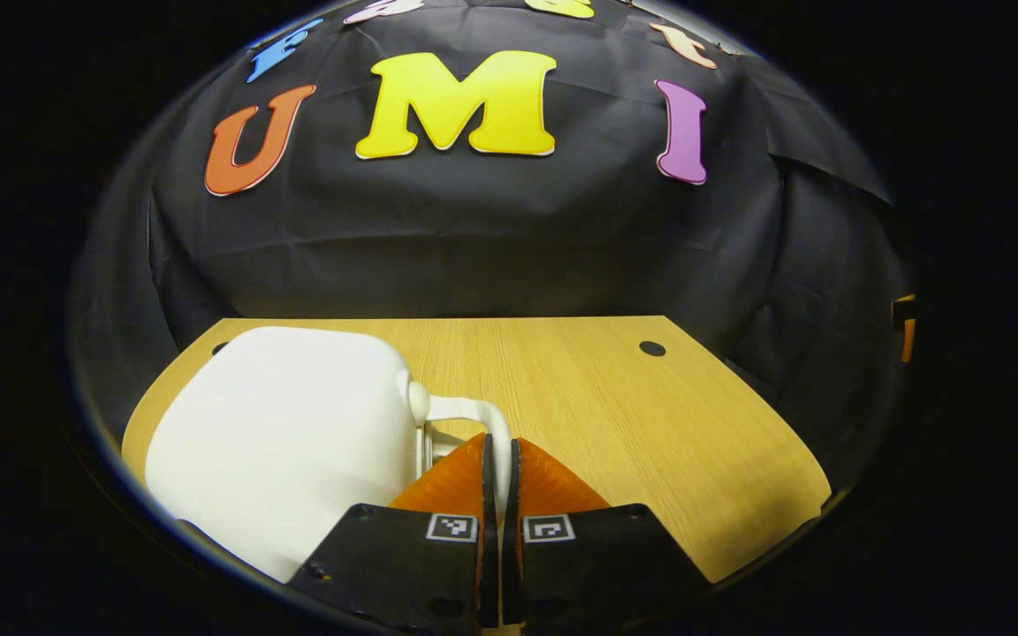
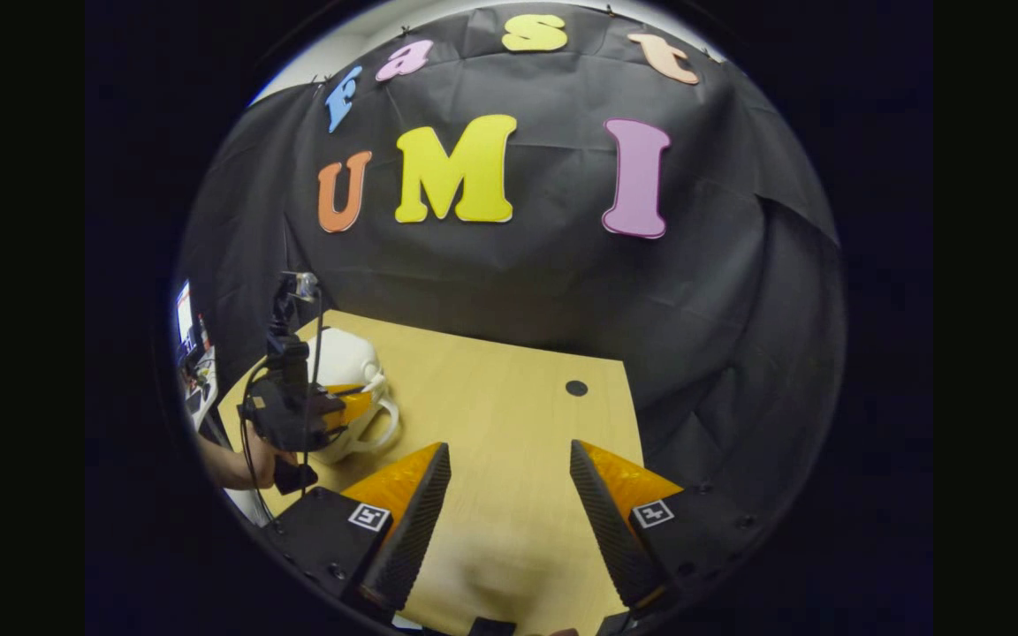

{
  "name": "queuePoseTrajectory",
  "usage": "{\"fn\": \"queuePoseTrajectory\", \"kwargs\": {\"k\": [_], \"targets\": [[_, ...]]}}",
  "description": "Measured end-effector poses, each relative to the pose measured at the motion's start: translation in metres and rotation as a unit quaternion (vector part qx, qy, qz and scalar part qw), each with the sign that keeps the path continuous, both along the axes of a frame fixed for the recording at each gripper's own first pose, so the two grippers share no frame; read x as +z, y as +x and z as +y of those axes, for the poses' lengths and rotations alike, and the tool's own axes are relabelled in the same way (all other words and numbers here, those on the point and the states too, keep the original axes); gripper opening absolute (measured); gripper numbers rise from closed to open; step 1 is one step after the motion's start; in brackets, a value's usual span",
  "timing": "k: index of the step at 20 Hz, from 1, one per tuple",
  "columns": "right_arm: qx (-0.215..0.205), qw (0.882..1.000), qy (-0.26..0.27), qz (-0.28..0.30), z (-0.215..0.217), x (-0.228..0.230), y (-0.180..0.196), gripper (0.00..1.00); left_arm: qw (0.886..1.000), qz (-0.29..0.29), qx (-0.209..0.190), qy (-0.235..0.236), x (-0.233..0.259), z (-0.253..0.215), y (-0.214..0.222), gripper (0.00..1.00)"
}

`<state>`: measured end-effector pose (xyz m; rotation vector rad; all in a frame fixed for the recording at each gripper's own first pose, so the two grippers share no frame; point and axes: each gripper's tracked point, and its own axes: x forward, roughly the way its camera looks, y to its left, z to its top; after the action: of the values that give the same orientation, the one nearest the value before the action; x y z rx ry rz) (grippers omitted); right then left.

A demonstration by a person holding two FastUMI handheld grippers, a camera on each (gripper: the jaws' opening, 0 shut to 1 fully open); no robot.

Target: First open the suitcase, pack the skin care products into it, and then close the suitcase.

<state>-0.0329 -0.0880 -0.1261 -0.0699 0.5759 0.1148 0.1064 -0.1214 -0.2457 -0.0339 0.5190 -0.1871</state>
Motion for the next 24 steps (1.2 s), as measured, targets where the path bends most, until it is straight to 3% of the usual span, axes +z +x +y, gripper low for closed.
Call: {"fn": "queuePoseTrajectory", "kwargs": {"k": [5,8,9,10,14,17,20,24], "targets": [[0.010,1.000,0.004,0.009,0.010,-0.005,0.007,0.81,1.000,0.002,0.006,0.018,-0.013,-0.008,0.001,0.05],[0.012,1.000,0.005,0.009,0.015,-0.005,0.010,0.81,1.000,0.028,0.005,0.013,-0.026,-0.016,-0.001,0.19],[0.012,1.000,0.004,0.007,0.017,-0.003,0.011,0.81,0.999,0.033,0.005,0.004,-0.025,-0.019,-0.003,0.25],[0.012,1.000,0.004,0.005,0.018,-0.002,0.011,0.81,1.000,0.031,0.000,-0.004,-0.022,-0.024,-0.004,0.53],[0.001,1.000,0.003,-0.012,0.024,0.010,0.014,0.81,1.000,0.007,-0.016,0.004,0.014,-0.030,-0.014,0.92],[-0.014,0.998,0.004,-0.053,0.033,0.033,0.025,0.81,1.000,-0.029,-0.005,-0.011,0.065,-0.020,-0.016,0.96],[-0.019,0.995,0.017,-0.101,0.060,0.061,0.040,0.80,0.996,-0.084,0.035,-0.007,0.135,0.016,-0.007,0.96],[-0.029,0.982,0.036,-0.184,0.100,0.115,0.064,0.80,0.985,-0.158,0.066,0.001,0.213,0.067,-0.005,0.96]]}}
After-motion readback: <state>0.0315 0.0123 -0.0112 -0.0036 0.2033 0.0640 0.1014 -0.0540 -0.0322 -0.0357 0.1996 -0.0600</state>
